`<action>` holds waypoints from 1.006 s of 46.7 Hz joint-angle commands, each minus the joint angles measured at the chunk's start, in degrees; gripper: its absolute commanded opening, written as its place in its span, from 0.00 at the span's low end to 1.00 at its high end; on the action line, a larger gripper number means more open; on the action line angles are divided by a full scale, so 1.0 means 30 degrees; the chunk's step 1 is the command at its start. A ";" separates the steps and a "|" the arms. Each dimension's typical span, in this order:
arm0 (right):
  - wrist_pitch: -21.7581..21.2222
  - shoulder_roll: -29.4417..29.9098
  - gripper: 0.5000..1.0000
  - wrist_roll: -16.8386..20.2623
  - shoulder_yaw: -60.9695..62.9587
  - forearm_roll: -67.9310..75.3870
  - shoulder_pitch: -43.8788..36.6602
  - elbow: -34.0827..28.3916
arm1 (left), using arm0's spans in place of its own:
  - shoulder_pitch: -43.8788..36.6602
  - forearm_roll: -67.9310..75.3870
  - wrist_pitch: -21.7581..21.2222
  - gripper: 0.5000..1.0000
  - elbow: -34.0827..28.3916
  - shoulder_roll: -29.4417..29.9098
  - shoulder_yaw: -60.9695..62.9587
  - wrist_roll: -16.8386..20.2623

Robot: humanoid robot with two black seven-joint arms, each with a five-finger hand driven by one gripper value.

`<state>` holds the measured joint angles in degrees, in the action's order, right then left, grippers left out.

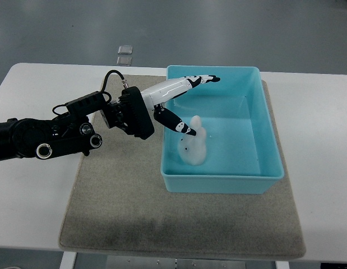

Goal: Place white toy into blue box with left hand

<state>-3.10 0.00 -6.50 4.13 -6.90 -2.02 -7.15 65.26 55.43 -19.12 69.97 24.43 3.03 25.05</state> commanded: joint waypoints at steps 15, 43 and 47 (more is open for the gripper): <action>0.0007 0.0000 0.87 0.0000 0.0000 -0.0014 -0.0001 0.0009 | -0.0192 -1.0531 -0.0102 0.99 -0.0998 0.0557 -0.3174 0.0001; -0.0022 0.0000 0.87 0.0000 0.0000 -0.0014 -0.0001 0.0009 | -0.4176 -1.7012 0.2270 1.00 -0.4807 0.0880 -0.9738 0.0001; -0.0022 0.0000 0.87 0.0000 0.0000 -0.0014 -0.0001 0.0009 | -0.4586 -1.7012 0.2651 1.00 -0.4808 0.0851 -1.0352 -0.0029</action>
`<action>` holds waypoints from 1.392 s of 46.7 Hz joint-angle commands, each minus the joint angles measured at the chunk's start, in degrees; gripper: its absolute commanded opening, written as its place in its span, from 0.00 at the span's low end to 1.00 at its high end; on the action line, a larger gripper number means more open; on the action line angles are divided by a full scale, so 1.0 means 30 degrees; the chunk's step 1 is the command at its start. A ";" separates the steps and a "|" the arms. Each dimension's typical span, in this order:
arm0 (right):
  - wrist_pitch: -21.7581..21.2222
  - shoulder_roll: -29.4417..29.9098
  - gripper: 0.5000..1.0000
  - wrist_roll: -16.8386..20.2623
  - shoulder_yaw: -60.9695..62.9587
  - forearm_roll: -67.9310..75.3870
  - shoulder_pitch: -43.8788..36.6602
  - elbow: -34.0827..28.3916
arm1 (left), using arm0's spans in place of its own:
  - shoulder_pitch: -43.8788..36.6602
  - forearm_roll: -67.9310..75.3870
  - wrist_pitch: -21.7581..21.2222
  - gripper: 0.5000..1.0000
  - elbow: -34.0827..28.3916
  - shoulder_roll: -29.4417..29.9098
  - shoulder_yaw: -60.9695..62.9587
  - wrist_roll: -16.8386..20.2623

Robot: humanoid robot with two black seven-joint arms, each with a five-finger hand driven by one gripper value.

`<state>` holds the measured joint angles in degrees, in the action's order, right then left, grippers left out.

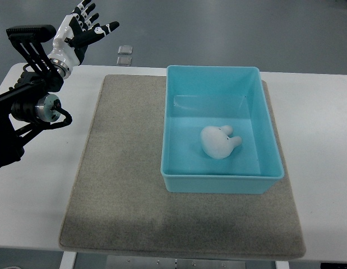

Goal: Place white toy into blue box with left hand

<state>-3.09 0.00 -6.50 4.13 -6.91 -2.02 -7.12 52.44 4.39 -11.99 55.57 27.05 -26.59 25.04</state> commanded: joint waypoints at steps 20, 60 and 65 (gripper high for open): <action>0.0003 0.0000 0.87 0.0000 0.0000 0.0019 -0.0001 0.0002 | -0.2420 -0.1462 0.3294 1.00 -0.0007 0.0036 -0.2736 -0.0202; 0.0003 0.0000 0.87 0.0000 0.0000 -0.0011 -0.0001 0.0002 | -0.3945 -0.4744 0.3470 1.00 0.0081 -0.0227 -0.3938 -0.0172; 0.0003 0.0000 0.87 0.0000 0.0000 0.0018 -0.0001 -0.0027 | -0.3974 -0.4744 0.3557 1.00 -0.0036 -0.0227 -0.3967 -0.0172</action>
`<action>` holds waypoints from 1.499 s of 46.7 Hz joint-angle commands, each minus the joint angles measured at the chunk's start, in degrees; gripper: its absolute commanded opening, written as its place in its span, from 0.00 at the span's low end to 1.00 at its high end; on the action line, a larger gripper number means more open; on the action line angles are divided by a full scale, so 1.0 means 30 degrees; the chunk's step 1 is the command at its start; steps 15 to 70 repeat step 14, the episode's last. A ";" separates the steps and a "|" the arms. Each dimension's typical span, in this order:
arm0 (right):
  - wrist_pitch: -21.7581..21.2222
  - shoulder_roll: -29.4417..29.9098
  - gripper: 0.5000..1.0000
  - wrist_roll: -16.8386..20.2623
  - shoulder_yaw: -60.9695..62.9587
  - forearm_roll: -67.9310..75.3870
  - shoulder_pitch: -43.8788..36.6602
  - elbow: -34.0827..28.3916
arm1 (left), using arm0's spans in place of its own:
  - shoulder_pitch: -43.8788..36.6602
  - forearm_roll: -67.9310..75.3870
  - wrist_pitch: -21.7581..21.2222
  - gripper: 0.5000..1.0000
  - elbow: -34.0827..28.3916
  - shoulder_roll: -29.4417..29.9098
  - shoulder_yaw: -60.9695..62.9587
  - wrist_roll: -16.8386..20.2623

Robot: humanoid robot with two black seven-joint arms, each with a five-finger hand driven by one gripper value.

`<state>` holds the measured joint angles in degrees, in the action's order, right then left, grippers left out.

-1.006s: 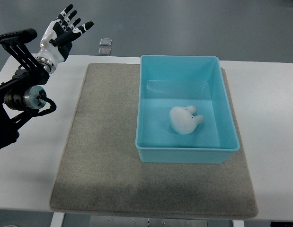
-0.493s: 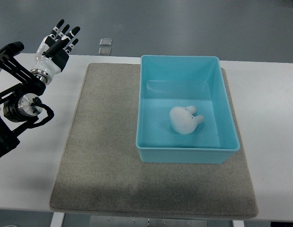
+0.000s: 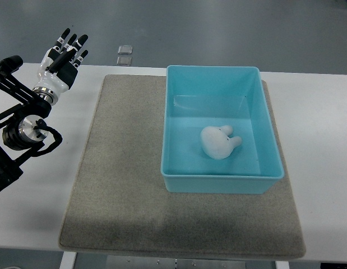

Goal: Place white toy into blue box with left hand

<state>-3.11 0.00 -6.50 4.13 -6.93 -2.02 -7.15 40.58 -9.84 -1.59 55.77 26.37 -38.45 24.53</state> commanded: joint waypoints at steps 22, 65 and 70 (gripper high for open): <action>-0.0163 0.0000 0.87 -0.0030 0.0059 0.0024 -0.0118 -0.0078 | 0.0039 0.0029 0.0002 1.00 -0.0047 -0.0030 -0.0044 -0.0002; -0.0163 0.0000 0.87 -0.0030 0.0059 0.0024 -0.0118 -0.0078 | 0.0039 0.0029 0.0002 1.00 -0.0047 -0.0030 -0.0044 -0.0002; -0.0163 0.0000 0.87 -0.0030 0.0059 0.0024 -0.0118 -0.0078 | 0.0039 0.0029 0.0002 1.00 -0.0047 -0.0030 -0.0044 -0.0002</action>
